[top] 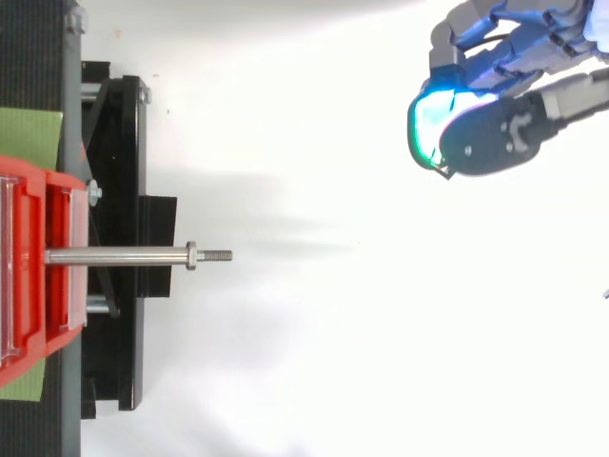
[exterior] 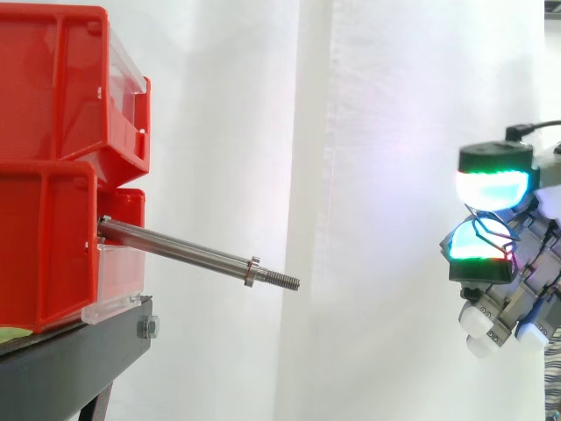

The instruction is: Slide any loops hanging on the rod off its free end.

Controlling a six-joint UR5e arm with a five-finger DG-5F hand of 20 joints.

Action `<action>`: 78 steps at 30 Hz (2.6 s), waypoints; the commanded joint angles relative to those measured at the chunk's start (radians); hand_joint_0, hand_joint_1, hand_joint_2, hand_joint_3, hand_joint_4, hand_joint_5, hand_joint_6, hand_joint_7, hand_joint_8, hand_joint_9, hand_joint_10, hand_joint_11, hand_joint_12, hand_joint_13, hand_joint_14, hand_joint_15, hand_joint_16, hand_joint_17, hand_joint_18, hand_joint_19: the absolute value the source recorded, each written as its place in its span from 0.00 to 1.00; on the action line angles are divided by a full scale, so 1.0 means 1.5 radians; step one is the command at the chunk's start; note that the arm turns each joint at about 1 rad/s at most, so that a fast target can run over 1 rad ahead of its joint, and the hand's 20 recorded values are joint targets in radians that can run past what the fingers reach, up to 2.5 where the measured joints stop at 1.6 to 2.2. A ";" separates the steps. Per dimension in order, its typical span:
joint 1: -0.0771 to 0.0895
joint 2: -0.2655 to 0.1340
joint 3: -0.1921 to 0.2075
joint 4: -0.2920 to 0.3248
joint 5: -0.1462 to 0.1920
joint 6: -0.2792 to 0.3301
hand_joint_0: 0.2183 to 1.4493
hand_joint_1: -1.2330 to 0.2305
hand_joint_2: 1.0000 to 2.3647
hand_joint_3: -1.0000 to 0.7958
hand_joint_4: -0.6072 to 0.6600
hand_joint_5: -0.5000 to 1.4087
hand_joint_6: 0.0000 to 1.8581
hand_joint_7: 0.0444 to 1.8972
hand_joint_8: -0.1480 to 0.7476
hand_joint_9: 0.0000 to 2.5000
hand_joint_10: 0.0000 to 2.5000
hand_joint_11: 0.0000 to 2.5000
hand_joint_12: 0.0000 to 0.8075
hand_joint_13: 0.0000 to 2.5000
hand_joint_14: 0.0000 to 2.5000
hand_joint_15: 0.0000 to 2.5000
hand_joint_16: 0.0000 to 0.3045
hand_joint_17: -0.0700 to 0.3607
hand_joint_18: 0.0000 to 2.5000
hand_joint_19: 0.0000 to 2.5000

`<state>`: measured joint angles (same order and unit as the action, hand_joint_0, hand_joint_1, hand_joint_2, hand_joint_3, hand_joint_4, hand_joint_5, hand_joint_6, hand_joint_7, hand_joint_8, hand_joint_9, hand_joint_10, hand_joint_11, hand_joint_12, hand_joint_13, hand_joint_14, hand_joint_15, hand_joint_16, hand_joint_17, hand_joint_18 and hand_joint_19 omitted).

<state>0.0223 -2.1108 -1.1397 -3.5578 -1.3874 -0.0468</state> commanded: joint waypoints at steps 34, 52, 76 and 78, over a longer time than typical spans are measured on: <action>0.001 0.000 0.000 -0.003 -0.001 0.002 0.33 0.34 0.01 0.41 0.57 0.17 0.42 0.65 0.42 0.24 0.00 0.05 0.30 0.19 0.00 0.02 0.10 0.32 0.17 0.12; 0.001 0.000 0.001 -0.014 -0.002 0.002 0.37 0.31 0.00 0.30 0.57 0.15 0.45 0.60 0.42 0.23 0.00 0.05 0.31 0.19 0.00 0.01 0.11 0.33 0.18 0.11; 0.001 0.000 0.001 -0.020 -0.003 0.002 0.30 0.53 0.00 0.28 0.57 0.17 0.43 0.62 0.41 0.24 0.00 0.05 0.29 0.19 0.00 0.02 0.10 0.31 0.17 0.12; 0.001 0.000 0.000 -0.020 -0.002 0.002 0.29 0.53 0.00 0.28 0.57 0.17 0.43 0.62 0.41 0.24 0.00 0.04 0.29 0.19 0.00 0.02 0.10 0.31 0.17 0.12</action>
<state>0.0244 -2.1107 -1.1386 -3.5878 -1.3912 -0.0445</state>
